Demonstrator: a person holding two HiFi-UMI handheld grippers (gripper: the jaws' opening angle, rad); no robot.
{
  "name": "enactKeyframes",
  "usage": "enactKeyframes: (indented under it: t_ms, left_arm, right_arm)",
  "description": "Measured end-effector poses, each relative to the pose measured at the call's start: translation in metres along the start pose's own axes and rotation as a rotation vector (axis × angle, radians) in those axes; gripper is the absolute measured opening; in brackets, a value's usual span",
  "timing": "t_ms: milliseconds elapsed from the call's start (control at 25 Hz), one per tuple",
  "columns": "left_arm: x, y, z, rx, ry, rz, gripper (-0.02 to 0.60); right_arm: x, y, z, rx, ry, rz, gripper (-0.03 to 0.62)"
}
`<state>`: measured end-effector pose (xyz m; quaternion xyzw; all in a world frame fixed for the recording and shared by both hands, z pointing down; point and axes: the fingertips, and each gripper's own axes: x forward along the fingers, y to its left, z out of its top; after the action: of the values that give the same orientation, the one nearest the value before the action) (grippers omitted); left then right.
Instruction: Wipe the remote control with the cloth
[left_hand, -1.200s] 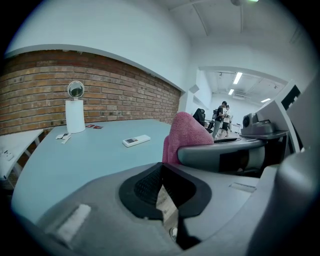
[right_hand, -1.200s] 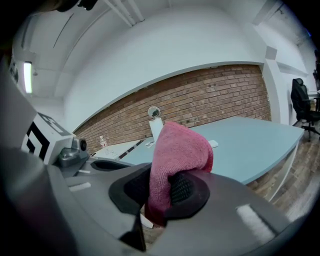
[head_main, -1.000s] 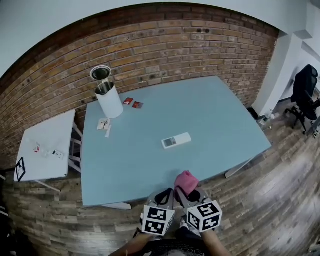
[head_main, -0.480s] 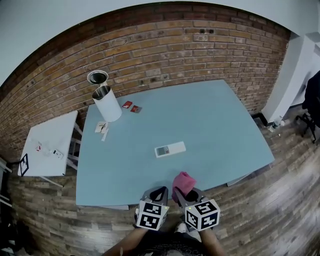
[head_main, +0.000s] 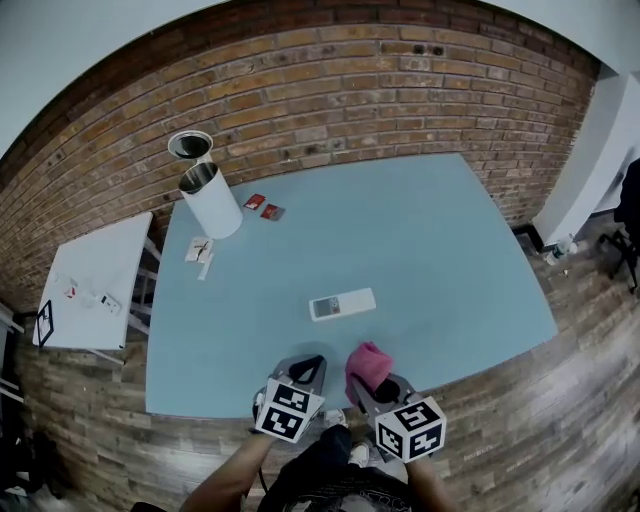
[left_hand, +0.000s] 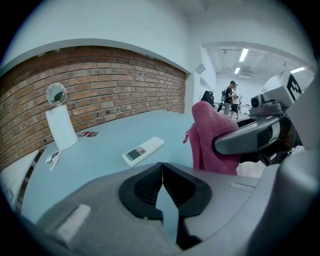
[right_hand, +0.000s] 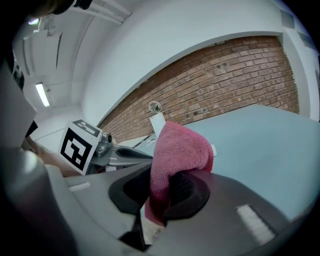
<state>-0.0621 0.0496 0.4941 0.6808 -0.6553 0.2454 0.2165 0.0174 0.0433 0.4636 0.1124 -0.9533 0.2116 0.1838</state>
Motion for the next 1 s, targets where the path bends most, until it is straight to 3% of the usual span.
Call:
enactKeyframes:
  t_ms: [80, 400, 640, 720, 800, 880, 1000]
  left_arm:
    - [0.012, 0.01, 0.005, 0.035, 0.011, -0.032, 0.071]
    - [0.058, 0.043, 0.007, 0.189, 0.109, -0.141, 0.147]
    - [0.089, 0.063, 0.005, 0.345, 0.19, -0.208, 0.21]
    - [0.099, 0.07, 0.005, 0.377, 0.209, -0.232, 0.258]
    - [0.107, 0.074, 0.003, 0.415, 0.232, -0.274, 0.259]
    - [0.114, 0.076, -0.001, 0.451, 0.253, -0.329, 0.333]
    - [0.123, 0.078, -0.005, 0.466, 0.269, -0.403, 0.333]
  right_arm:
    - [0.008, -0.01, 0.005, -0.007, 0.013, -0.007, 0.064]
    - [0.047, -0.04, 0.029, -0.01, 0.06, -0.003, 0.065]
    - [0.073, -0.056, 0.04, -0.024, 0.098, -0.002, 0.066]
    - [0.082, -0.058, 0.042, -0.036, 0.114, 0.0, 0.066]
    - [0.091, -0.058, 0.046, -0.043, 0.13, 0.004, 0.066]
    - [0.101, -0.058, 0.051, -0.045, 0.139, 0.011, 0.066]
    - [0.116, -0.06, 0.057, -0.038, 0.145, 0.021, 0.066]
